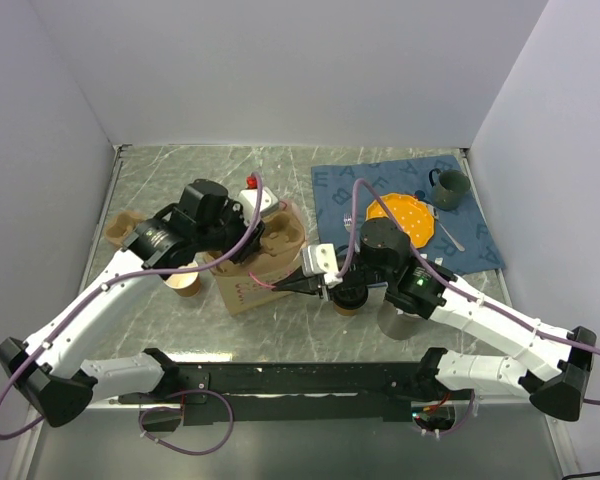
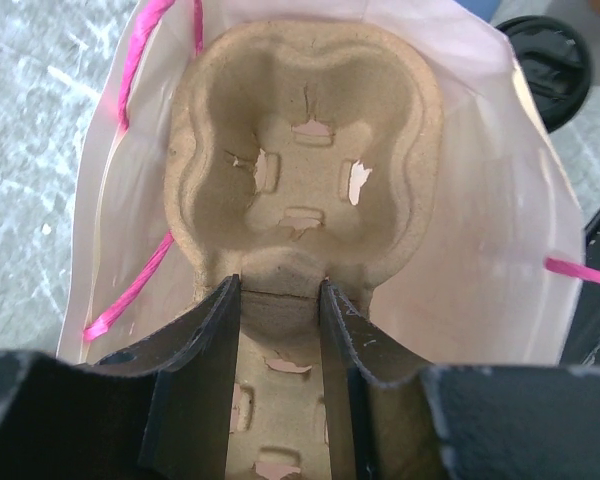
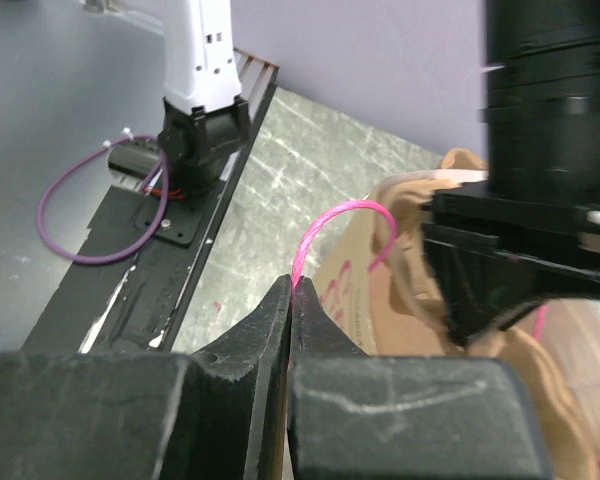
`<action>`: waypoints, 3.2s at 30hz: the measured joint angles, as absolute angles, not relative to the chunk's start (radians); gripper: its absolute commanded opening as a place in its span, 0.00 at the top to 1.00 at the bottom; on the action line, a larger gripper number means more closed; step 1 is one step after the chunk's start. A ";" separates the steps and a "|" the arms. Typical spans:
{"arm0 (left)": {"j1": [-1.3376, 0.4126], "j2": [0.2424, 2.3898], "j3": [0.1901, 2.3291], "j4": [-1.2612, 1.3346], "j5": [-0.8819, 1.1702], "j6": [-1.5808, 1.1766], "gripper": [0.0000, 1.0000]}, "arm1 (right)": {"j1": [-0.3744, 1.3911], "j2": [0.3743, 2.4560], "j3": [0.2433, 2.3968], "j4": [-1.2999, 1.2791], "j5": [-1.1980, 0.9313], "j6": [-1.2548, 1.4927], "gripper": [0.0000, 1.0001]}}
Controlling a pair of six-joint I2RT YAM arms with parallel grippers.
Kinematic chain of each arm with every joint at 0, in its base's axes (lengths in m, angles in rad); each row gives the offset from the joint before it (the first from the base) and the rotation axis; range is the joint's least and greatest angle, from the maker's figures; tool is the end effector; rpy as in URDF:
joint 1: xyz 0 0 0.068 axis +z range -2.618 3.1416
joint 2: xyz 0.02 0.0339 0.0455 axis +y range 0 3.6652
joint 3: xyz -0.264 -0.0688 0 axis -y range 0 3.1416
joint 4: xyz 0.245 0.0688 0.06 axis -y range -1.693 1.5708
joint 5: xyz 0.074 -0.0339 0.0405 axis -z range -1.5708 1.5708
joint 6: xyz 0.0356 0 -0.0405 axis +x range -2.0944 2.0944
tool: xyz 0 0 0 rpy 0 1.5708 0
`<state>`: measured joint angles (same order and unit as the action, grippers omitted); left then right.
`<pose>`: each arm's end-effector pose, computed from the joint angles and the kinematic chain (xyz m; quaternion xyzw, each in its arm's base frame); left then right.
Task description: Pack the takeout coffee
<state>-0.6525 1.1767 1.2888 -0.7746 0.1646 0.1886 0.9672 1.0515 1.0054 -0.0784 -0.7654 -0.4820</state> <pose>0.1883 -0.1512 0.3772 0.3986 0.8028 -0.1724 0.4085 0.1133 0.2078 0.3790 -0.6460 0.3570 0.4192 0.5286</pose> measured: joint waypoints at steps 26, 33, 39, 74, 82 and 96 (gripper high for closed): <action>-0.653 1.148 1.201 -0.700 0.258 0.296 0.42 | 0.967 1.058 1.005 -0.060 -0.716 -0.422 0.95; -0.653 1.191 1.241 -0.733 0.258 0.315 0.39 | 0.967 1.058 1.005 -0.060 -0.700 -0.414 0.95; -0.653 1.191 1.252 -0.748 0.257 0.326 0.40 | 0.967 1.058 1.005 -0.061 -0.699 -0.412 0.95; -0.652 1.189 1.238 -0.773 0.355 0.317 0.59 | 0.967 1.068 1.006 -0.064 -0.676 -0.371 0.92; -0.652 1.197 1.316 -0.812 0.382 0.295 0.41 | 0.967 1.068 1.006 -0.057 -0.673 -0.355 0.92; -0.652 1.196 1.363 -0.835 0.215 0.237 0.38 | 0.968 1.058 0.992 -0.053 -0.662 -0.327 0.90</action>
<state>-0.6521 1.1961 1.3628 -0.8352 0.2150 0.2367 0.9676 1.0584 0.9924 -0.0528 -0.6624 -0.3267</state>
